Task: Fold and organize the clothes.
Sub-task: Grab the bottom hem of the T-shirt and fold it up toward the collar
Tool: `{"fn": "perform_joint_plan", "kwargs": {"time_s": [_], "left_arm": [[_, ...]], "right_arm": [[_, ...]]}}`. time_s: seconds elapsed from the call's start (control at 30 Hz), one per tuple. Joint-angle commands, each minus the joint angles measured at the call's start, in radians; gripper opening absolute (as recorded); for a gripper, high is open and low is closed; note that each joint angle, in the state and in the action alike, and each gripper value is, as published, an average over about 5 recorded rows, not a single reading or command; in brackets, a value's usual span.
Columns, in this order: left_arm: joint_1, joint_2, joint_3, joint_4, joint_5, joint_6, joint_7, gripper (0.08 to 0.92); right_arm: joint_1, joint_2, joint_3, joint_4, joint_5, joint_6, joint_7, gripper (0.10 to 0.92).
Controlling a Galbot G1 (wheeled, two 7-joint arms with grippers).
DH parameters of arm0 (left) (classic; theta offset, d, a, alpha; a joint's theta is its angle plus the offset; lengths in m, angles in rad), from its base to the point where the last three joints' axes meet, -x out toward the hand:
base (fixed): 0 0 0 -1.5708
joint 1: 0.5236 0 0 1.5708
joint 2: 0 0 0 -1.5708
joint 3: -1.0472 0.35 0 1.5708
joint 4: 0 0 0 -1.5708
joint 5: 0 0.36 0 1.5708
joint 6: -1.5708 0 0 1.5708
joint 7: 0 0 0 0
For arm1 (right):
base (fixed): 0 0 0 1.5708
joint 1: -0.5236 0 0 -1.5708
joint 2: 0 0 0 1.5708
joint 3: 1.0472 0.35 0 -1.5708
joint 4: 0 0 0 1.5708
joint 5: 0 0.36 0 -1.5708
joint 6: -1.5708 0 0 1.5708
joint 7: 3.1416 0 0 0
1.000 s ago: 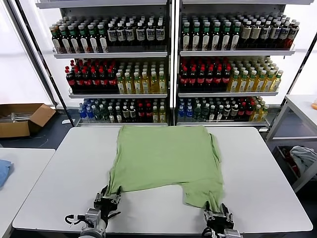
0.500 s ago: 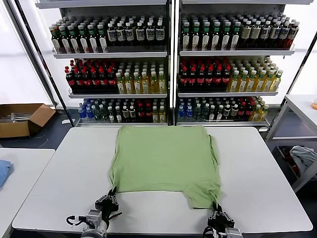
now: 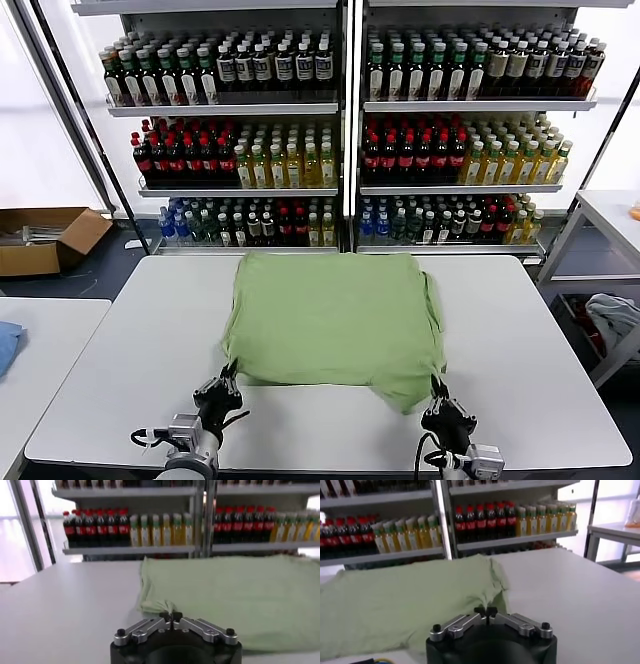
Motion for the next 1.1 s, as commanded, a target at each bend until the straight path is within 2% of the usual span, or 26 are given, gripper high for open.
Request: {"fn": "perform_joint_plan", "kwargs": {"time_s": [0.03,0.37,0.67,1.0,1.1], "left_arm": [[-0.165,0.018,0.015,0.074,-0.074,-0.079,-0.016,0.085],[-0.362,0.035,0.046,0.286,-0.117,-0.059,-0.036,0.085],[-0.469,0.052,0.078,0.444,-0.157,-0.015,-0.054,0.085],[-0.522,0.057,0.092,0.516,-0.159,0.016,-0.053,0.085],[-0.53,0.053,0.087,0.511,-0.164,0.026,-0.061,0.096]], "right_arm": [[0.176,-0.006,0.043,-0.092,0.016,0.027,-0.041,0.107],[0.457,-0.049,-0.024,-0.306,0.035,-0.028,-0.064,0.107],[0.614,-0.047,-0.123,-0.495,0.016,-0.065,-0.088,0.107],[0.699,-0.009,-0.152,-0.634,0.022,-0.119,-0.119,0.116],[0.717,0.024,-0.143,-0.65,0.079,-0.131,-0.108,0.172]]}}
